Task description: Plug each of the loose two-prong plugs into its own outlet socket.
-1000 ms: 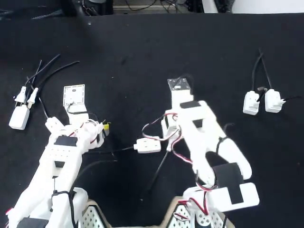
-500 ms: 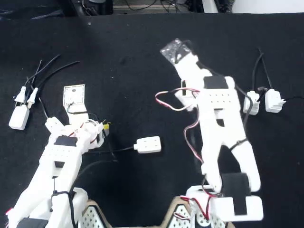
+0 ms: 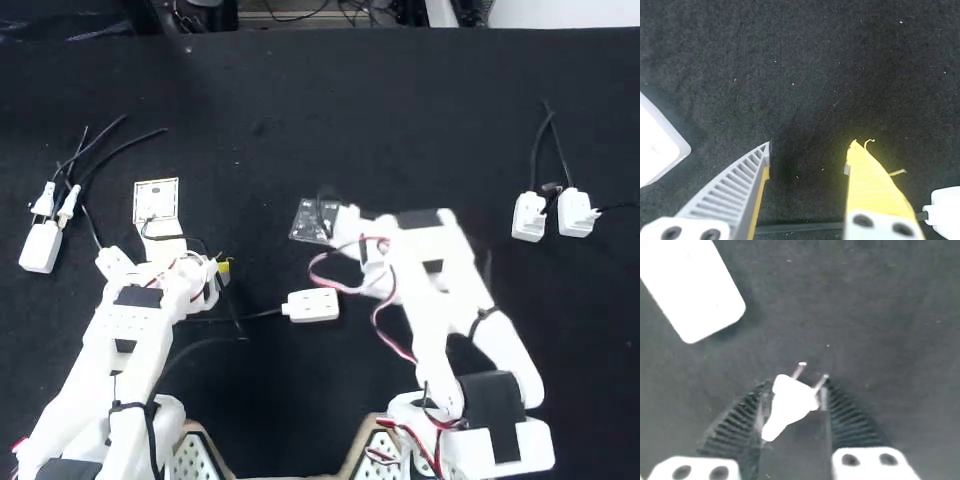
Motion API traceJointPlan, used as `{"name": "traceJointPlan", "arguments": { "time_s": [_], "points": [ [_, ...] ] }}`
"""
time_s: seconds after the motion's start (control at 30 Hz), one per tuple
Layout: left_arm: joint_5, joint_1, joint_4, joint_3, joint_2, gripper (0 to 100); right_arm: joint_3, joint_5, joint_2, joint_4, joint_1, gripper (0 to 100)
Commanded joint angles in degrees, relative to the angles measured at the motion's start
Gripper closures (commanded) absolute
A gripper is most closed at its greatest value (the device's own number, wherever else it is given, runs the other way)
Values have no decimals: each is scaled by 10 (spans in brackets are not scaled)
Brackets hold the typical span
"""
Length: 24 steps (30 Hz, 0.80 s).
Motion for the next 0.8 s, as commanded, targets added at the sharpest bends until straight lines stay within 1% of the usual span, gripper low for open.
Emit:
{"name": "traceJointPlan", "arguments": {
  "time_s": [0.0, 0.03, 0.13, 0.23, 0.3, 0.37, 0.5, 0.6, 0.77],
  "points": [
    [4, -5, -8, -3, -17, 759, 35, -59, -30, -52, -9, 711],
    [4, -5, -8, -3, -17, 759, 31, -59, -33, -39, -9, 707],
    [4, -5, -8, -3, -17, 759, -1, -69, -54, 31, -9, 741],
    [4, -5, -8, -3, -17, 759, -23, -113, -73, 80, -8, 771],
    [4, -5, -8, -3, -17, 759, -14, -133, -75, 69, -8, 782],
    [4, -5, -8, -3, -17, 759, 0, -145, -75, 32, -8, 787],
    [4, -6, -8, -3, -17, 759, 22, -165, -73, -37, 17, 786],
    [4, -6, -8, -3, -17, 759, 32, -163, -73, -47, 34, 786],
    [4, -6, -8, -3, -17, 759, 58, -162, -73, -47, 33, 786]
  ]
}}
